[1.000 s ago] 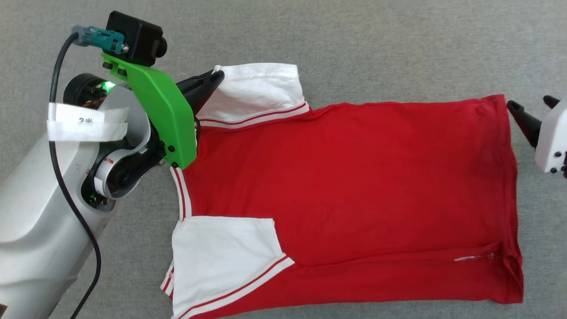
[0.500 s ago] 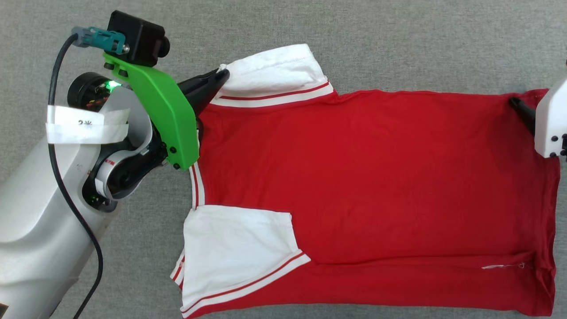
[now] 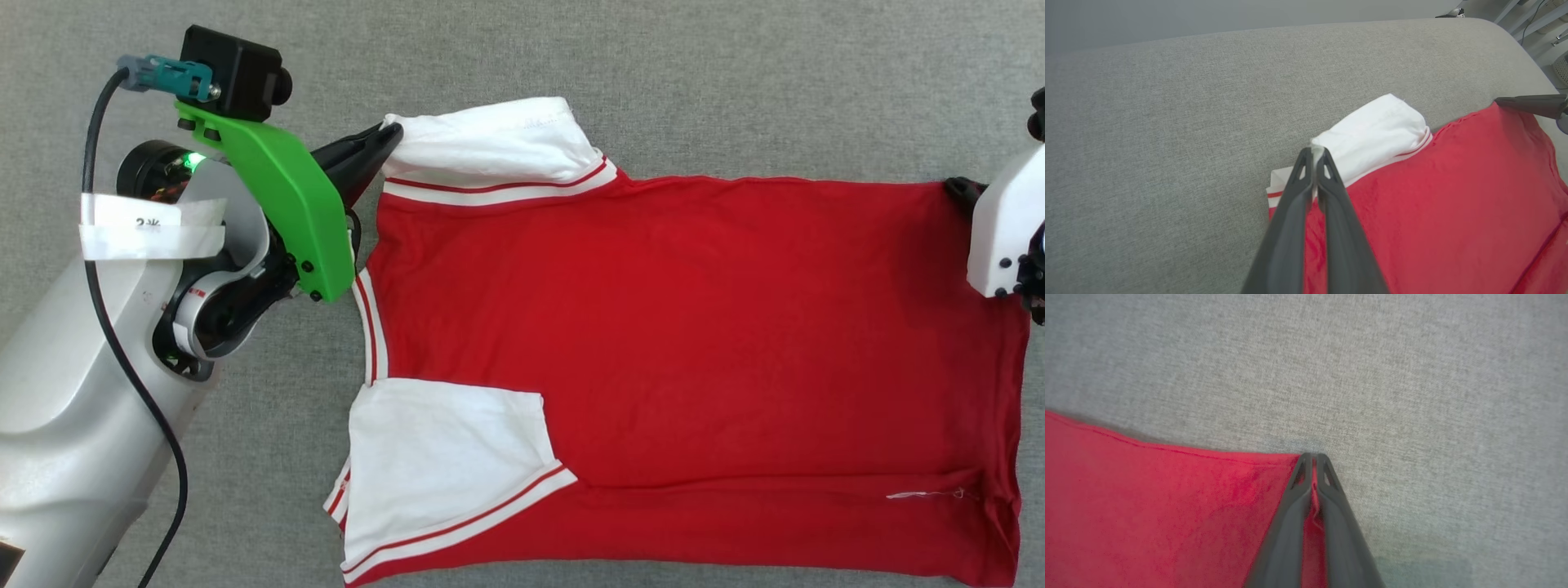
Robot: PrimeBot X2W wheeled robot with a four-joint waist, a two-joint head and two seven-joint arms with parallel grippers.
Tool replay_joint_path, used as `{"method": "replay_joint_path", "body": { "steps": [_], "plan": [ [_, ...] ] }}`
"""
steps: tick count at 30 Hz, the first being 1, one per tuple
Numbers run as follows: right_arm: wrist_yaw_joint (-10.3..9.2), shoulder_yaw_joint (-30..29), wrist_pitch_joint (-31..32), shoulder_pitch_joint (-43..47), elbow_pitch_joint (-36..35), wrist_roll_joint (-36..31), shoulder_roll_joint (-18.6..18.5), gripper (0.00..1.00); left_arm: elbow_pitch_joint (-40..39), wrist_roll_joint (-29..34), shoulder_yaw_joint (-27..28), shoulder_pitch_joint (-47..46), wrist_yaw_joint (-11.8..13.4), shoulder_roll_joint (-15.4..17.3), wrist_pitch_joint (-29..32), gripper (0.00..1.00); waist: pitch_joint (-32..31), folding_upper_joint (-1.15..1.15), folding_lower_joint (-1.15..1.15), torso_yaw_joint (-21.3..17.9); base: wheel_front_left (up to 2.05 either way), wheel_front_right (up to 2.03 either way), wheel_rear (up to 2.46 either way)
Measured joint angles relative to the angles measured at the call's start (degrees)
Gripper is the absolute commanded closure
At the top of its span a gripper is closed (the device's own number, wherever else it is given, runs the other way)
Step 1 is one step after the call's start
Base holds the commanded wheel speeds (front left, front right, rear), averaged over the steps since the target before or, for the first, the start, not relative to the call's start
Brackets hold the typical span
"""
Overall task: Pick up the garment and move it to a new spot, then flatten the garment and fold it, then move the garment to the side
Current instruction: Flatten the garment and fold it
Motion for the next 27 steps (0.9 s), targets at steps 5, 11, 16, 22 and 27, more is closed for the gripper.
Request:
{"method": "replay_joint_path", "body": {
  "steps": [5, 11, 16, 22, 27],
  "plan": [
    [0.01, -0.6, -2.2, 1.5, 1.4, 0.7, 0.6, 1.00, 2.1, -0.1, 0.0, 1.2, -0.1, -0.4, -1.5, 1.00, -2.7, 0.00, 0.00, -0.1, 0.00, 0.00, 0.00],
    [0.01, -1.7, -4.0, 4.9, 1.8, 3.4, 1.3, 1.00, 3.3, -0.6, 0.0, 4.5, -0.3, -1.0, -3.9, 1.00, -6.7, 0.00, 0.00, -0.3, 0.00, 0.00, 0.00],
    [0.01, -3.2, -5.1, 9.0, 0.7, 4.7, 1.0, 1.00, 3.0, -1.0, -0.2, 9.4, 0.1, -0.5, -4.8, 1.00, -10.3, 0.00, 0.00, -0.4, 0.00, 0.00, 0.00],
    [0.01, -5.8, -7.1, 16.7, -2.7, 7.6, 1.2, 1.00, 0.9, -2.1, -0.2, 16.1, 1.7, 0.3, -6.1, 1.00, -14.8, 0.00, 0.00, -0.2, 0.00, 0.00, 0.00],
    [0.01, -7.2, -8.1, 22.9, -6.2, 9.0, 1.7, 1.00, -1.6, -3.4, -0.3, 23.0, 3.3, 1.3, -7.2, 1.00, -17.7, 0.00, 0.00, 0.1, 0.00, 0.00, 0.00]
  ]
}}
